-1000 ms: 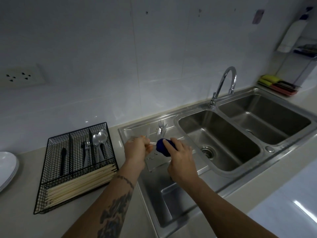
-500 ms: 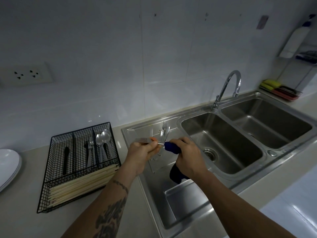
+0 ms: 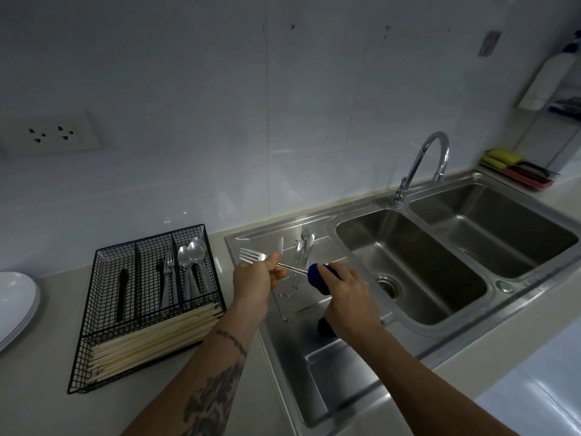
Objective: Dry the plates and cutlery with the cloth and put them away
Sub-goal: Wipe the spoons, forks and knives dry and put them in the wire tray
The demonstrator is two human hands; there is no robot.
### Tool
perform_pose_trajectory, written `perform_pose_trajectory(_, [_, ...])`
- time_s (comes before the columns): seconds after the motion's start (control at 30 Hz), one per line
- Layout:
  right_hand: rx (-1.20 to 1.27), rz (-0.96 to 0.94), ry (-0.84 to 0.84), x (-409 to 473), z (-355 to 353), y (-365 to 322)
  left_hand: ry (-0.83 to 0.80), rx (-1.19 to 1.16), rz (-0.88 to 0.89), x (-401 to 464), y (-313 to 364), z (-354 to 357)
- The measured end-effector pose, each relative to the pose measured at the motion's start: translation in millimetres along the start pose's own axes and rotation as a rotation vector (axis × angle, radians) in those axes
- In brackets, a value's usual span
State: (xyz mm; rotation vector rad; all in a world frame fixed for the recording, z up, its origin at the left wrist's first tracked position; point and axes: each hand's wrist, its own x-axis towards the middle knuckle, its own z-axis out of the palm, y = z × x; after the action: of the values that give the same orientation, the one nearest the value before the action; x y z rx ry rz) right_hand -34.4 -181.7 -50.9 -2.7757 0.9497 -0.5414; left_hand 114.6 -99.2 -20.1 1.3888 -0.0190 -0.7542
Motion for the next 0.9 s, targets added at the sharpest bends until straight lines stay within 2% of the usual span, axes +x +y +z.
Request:
perform_pose_trajectory(0.17, [0.029, -0.135, 0.039, -2, 8, -21, 0.01, 0.039, -0.018, 0, -4, 6])
perform_pose_trajectory(0.3, [0.004, -0.09, 0.008, -2, 10, -5, 0.056, 0.028, -0.042, 6, -10, -10])
perform_pose_trajectory(0.47, [0.024, -0.242, 0.038, 6, 19, -40, 0.062, 0.039, -0.062, 14, -4, -24])
perform_pose_trajectory(0.57, [0.104, -0.169, 0.015, 12, 30, -34, 0.105, 0.029, -0.037, 19, 1, -41])
perform_pose_trajectory(0.7, [0.216, -0.043, 0.007, 25, 41, -27, 0.146, -0.095, -0.056, 27, 7, -74])
perform_pose_trajectory(0.8, [0.306, -0.041, 0.058, 39, 44, -39, 0.137, -0.153, -0.046, 38, 17, -100])
perform_pose_trajectory(0.9, [0.365, -0.056, 0.09, 51, 47, -56, 0.194, -0.079, -0.026, 55, 30, -126])
